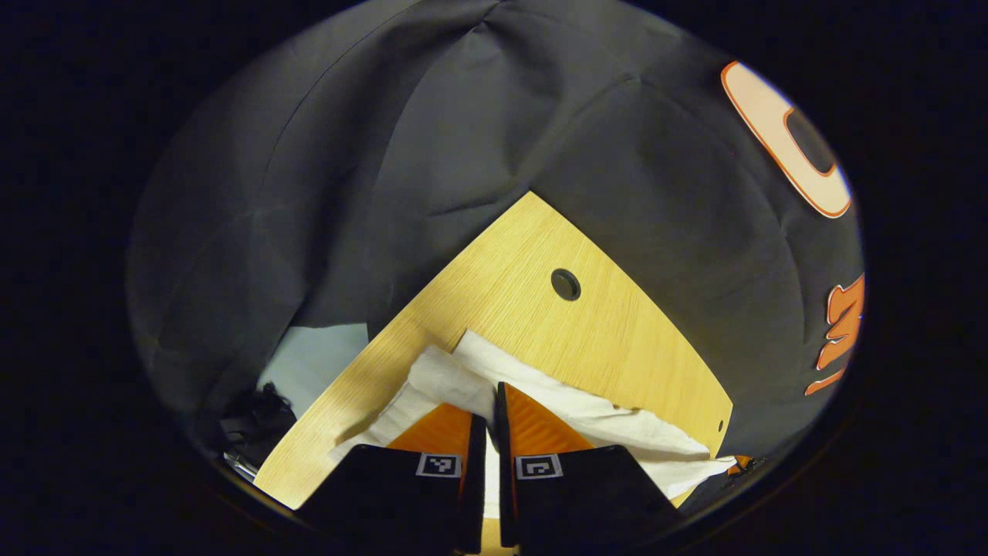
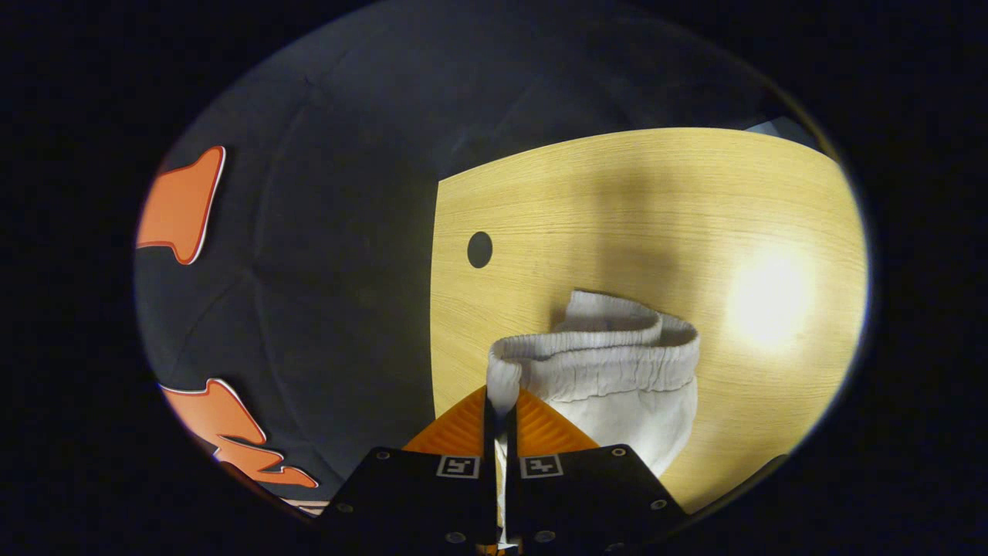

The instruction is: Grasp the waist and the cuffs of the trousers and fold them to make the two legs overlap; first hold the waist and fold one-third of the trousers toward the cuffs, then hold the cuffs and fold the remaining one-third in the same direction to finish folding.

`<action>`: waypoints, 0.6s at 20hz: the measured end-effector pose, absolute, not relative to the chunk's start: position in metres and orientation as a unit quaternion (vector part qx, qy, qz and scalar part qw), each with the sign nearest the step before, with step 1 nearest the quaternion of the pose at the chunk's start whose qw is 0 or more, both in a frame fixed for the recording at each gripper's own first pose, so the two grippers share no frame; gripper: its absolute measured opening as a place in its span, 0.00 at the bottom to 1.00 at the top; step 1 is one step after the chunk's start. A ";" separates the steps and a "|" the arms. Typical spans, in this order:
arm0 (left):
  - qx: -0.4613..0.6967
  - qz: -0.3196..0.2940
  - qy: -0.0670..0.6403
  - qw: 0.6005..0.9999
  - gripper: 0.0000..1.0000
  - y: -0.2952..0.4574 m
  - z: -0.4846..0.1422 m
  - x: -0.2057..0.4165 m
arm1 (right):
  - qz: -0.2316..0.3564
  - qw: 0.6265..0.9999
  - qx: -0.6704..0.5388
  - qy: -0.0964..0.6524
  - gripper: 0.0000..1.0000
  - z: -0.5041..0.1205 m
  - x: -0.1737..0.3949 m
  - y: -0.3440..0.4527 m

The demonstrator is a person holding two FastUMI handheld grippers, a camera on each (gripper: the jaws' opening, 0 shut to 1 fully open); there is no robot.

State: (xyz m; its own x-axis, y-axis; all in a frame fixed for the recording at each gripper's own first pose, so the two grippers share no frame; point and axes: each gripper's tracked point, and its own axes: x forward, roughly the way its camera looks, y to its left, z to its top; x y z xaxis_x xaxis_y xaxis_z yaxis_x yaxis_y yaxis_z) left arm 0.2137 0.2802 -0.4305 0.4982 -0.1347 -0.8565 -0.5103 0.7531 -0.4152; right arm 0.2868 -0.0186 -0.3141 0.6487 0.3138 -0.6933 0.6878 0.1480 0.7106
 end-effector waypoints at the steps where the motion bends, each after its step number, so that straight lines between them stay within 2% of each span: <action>1: -0.329 0.123 0.483 0.802 0.24 0.282 -0.431 0.218 | -0.141 0.649 0.644 0.381 0.07 -0.313 0.297 -0.018; 2: -0.329 0.125 0.477 0.806 0.27 0.284 -0.427 0.221 | -0.135 0.652 0.648 0.370 0.08 -0.312 0.303 -0.016; 5: -0.320 0.126 0.450 0.824 0.58 0.288 -0.415 0.230 | -0.121 0.672 0.647 0.339 0.22 -0.300 0.314 -0.022; 6: -0.315 0.124 0.447 0.828 0.69 0.287 -0.409 0.228 | -0.121 0.678 0.640 0.340 0.39 -0.301 0.312 -0.025; 7: -0.309 0.119 0.450 0.830 0.79 0.285 -0.405 0.227 | -0.123 0.681 0.634 0.346 0.48 -0.303 0.307 -0.028; 9: -0.299 0.106 0.448 0.836 1.00 0.278 -0.392 0.227 | -0.125 0.694 0.614 0.356 0.57 -0.307 0.298 -0.035; 11: -0.284 0.097 0.440 0.847 0.96 0.273 -0.374 0.228 | -0.126 0.709 0.591 0.363 0.66 -0.309 0.288 -0.043; 12: -0.270 0.089 0.439 0.853 1.00 0.268 -0.367 0.227 | -0.124 0.714 0.584 0.366 0.79 -0.310 0.283 -0.044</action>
